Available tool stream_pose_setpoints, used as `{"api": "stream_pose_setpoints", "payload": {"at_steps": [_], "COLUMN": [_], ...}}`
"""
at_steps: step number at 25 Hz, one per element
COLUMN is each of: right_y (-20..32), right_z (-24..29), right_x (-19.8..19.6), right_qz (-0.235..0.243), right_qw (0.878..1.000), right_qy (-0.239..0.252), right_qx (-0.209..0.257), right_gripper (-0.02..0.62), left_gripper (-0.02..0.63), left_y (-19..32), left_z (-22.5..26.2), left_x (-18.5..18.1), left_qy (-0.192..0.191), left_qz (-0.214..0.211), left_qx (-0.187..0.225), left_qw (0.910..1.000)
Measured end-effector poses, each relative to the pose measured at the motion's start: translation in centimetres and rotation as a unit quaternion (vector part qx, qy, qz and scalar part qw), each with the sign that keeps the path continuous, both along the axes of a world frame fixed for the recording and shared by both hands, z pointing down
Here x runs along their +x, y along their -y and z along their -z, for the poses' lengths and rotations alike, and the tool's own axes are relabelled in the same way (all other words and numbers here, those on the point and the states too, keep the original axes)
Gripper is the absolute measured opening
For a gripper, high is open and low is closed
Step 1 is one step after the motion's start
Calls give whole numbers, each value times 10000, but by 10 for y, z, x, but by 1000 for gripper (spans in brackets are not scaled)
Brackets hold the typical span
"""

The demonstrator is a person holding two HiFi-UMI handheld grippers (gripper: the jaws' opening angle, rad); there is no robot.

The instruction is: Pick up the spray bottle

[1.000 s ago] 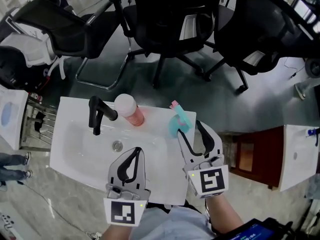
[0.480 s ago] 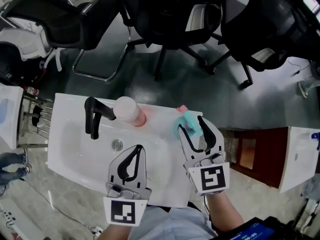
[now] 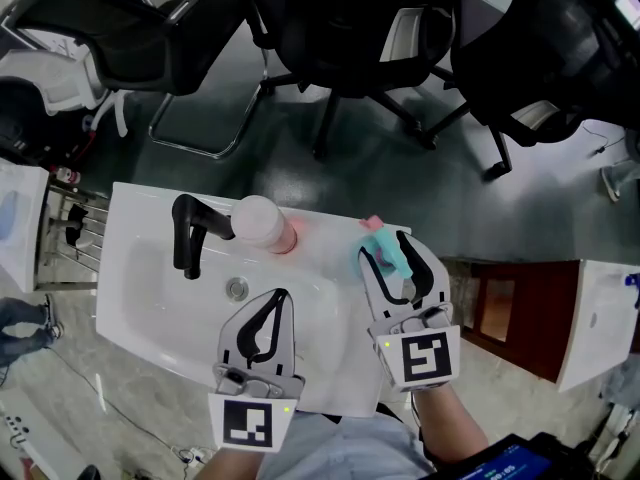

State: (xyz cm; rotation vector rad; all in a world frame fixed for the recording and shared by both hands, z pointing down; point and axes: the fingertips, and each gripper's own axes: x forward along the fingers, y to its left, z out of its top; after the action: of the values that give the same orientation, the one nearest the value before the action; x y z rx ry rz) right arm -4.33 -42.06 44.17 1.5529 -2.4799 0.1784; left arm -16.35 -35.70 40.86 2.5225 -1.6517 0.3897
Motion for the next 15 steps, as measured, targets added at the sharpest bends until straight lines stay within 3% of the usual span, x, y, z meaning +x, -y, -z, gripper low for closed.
{"api": "stream_pose_setpoints", "payload": {"at_steps": [4,15], "right_y": [5,4], "right_z": [4,-2], "right_x": [-1,-4], "right_qz": [-41,-43], "right_qw": [9999,9999], "right_qy": [-13,-95], "right_qx": [160,62], "right_gripper": [219,196], "left_gripper": [17,17], "left_y": [0,-3], "left_z": [0,1], "left_x": [-1,-6], "left_qy": [-28,-1], "left_qz": [48,80], "left_qx": [12,18], "left_qw": [10000,10000]}}
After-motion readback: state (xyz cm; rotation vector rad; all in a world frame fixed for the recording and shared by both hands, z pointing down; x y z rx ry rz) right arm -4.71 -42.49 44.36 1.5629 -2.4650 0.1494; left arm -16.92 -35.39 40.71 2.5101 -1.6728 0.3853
